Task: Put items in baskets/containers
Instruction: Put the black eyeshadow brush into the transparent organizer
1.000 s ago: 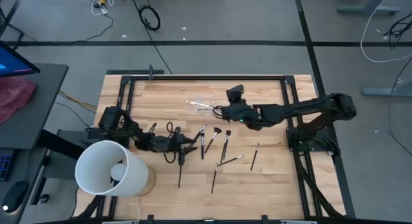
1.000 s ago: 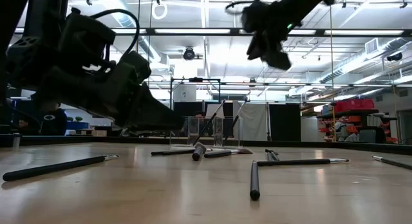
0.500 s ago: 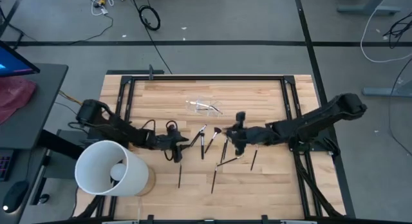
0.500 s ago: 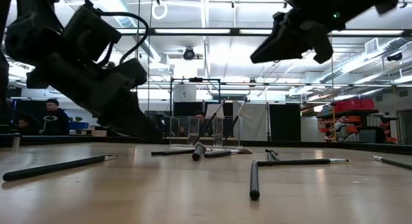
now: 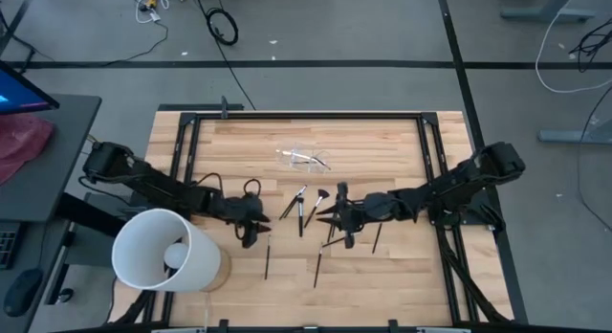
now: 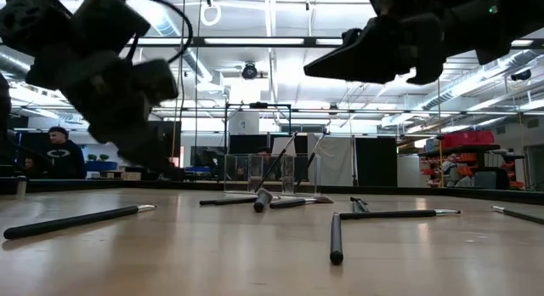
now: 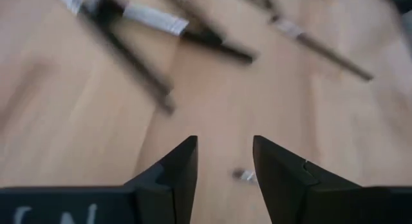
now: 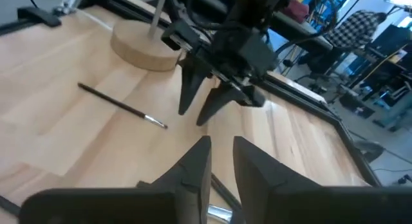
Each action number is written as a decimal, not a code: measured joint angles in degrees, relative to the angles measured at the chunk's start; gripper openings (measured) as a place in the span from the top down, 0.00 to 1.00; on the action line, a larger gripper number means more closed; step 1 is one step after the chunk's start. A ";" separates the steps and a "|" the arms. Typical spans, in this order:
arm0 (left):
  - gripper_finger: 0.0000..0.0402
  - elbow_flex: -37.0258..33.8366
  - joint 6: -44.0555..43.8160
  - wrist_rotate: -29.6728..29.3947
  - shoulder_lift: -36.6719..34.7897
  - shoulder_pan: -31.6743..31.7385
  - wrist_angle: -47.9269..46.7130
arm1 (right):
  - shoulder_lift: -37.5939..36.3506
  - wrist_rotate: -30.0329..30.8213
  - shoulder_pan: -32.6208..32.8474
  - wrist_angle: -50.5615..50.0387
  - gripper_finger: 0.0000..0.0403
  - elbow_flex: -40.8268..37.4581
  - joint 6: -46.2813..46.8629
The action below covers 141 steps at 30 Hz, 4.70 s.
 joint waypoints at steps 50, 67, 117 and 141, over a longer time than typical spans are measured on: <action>0.64 0.09 -7.54 -12.15 12.39 -10.63 11.67 | -0.02 -0.07 -3.29 1.89 0.83 0.05 1.18; 0.64 0.09 -10.87 -14.35 12.46 -12.09 11.20 | -0.02 -0.46 -3.29 1.87 0.83 0.07 1.16; 0.64 0.00 -7.49 -48.31 5.25 -7.78 -4.83 | 45.94 -44.10 -10.50 -26.18 0.63 51.76 -17.01; 0.64 0.00 -7.42 -48.11 5.22 -7.80 -4.96 | 49.72 -45.43 -12.80 -29.13 0.82 52.05 -16.24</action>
